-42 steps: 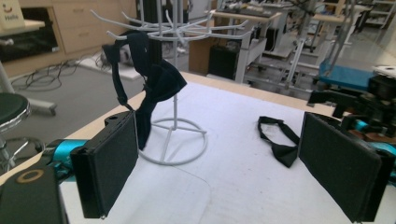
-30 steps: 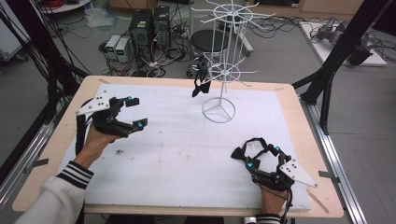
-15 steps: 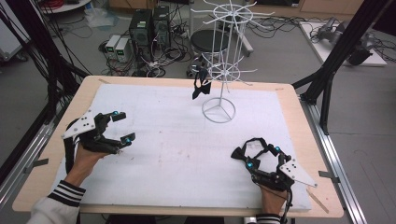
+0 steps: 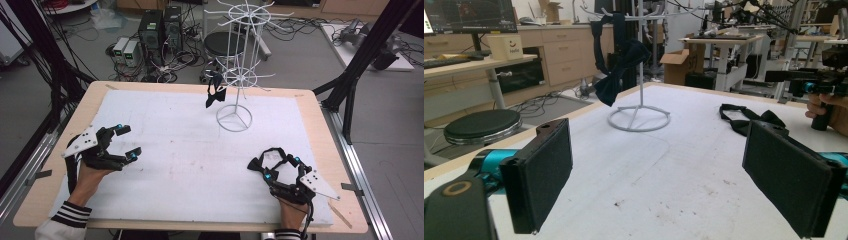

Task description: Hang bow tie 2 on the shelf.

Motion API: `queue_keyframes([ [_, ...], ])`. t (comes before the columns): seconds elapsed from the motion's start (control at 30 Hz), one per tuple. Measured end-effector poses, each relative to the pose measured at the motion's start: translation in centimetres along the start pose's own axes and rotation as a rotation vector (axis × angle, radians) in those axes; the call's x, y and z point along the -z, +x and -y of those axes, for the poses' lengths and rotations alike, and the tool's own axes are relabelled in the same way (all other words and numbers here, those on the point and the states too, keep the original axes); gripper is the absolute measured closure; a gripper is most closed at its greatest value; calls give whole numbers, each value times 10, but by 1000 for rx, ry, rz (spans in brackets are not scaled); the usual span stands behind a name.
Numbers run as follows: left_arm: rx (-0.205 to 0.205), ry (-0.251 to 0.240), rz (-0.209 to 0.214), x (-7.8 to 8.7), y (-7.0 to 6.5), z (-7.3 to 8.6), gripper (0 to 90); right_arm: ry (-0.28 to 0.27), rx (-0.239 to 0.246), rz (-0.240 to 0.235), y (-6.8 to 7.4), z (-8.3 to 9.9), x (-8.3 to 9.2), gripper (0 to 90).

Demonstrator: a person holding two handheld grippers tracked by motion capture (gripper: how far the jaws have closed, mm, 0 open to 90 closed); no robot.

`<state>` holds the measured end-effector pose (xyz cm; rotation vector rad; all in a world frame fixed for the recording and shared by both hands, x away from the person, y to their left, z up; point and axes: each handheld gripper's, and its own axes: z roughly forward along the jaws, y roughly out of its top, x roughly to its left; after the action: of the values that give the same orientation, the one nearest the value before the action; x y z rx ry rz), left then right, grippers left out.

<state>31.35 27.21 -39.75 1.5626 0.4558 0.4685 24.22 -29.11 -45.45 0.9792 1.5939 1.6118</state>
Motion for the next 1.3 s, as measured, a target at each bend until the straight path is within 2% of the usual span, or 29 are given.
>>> queue_keyframes([
  [0.17, -11, 9, -20, 4, -4, 5, 132, -3, -13, -5, -2, 0, 0, 76],
  [0.27, 1, -22, -27, 7, -7, 8, 132, -4, -29, -12, -2, -1, 0, 76],
  [0.33, -3, -29, -30, 7, -8, 9, 133, 4, -28, -15, -3, -1, 1, 76],
  [0.43, -17, -8, -30, 7, -7, 10, 133, 4, -20, -14, -3, -3, 0, 76],
  [0.7, 3, -2, -39, 9, -4, 16, 132, 31, 6, -28, -6, -16, 1, 76],
  [0.83, -5, -5, -38, 9, -5, 16, 133, 75, 16, -40, -10, -29, 0, 76],
  [1.0, -10, -5, -45, 10, -8, 17, 133, 128, 50, -66, -14, -43, -2, 76],
  [1.07, -12, -7, -49, 11, -9, 18, 132, 149, 72, -82, -14, -48, -4, 76],
  [1.17, -25, 0, -60, 13, -9, 19, 133, 194, 75, -130, -15, -57, -7, 76],
  [1.3, -26, 0, -79, 16, -10, 23, 133, 246, 101, -169, -17, -67, -13, 76],
])
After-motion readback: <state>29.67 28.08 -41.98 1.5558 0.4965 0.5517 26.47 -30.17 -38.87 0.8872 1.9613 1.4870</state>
